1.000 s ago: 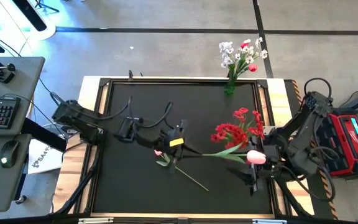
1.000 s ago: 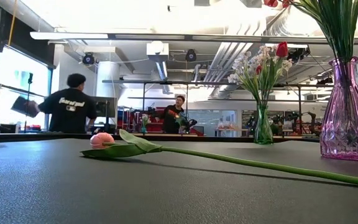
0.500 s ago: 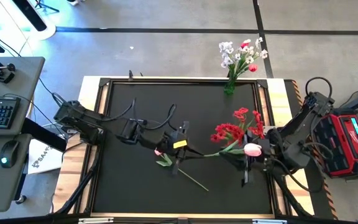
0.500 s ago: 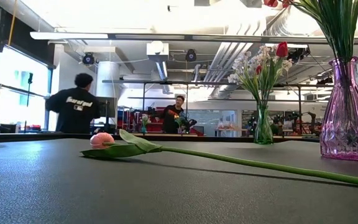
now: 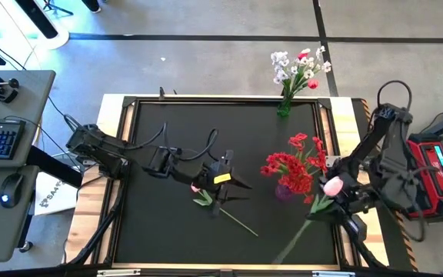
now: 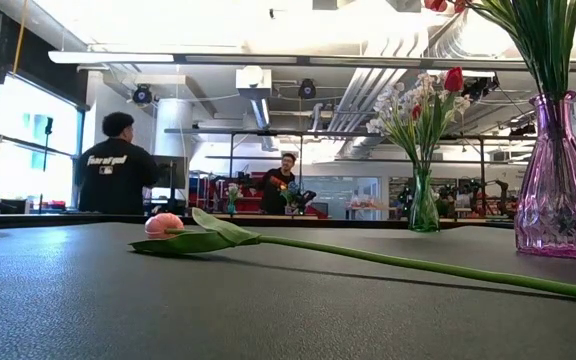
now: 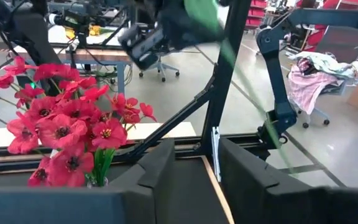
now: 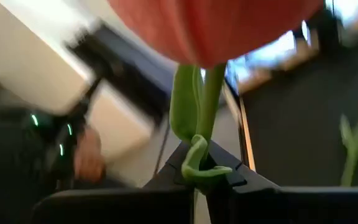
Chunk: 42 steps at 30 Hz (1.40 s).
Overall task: Sort flowers into vase by color
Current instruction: Put the top pink tulip into the violet vase
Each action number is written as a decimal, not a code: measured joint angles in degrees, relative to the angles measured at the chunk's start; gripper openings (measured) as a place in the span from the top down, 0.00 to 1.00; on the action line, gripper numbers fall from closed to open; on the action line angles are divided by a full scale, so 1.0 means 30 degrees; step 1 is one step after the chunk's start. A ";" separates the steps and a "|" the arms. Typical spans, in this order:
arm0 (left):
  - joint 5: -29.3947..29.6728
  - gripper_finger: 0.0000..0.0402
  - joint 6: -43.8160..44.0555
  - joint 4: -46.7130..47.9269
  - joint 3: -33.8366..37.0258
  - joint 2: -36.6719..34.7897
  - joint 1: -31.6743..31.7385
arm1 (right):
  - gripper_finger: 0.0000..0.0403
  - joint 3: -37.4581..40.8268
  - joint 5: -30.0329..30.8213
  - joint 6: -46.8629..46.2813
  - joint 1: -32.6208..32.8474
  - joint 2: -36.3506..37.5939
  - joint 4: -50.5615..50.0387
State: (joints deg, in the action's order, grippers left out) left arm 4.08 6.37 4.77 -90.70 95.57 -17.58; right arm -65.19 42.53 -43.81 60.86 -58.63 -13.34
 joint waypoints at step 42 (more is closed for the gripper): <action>0.0987 0.70 0.2312 -0.3198 -0.0015 0.6409 0.2268 | 1.00 -0.7810 0.6821 -0.4048 0.6834 0.0722 -2.5555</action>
State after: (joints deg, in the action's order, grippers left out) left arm 7.04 13.31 -4.83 -90.74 114.80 -10.78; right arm -88.62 62.99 -55.96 81.36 -56.47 -90.01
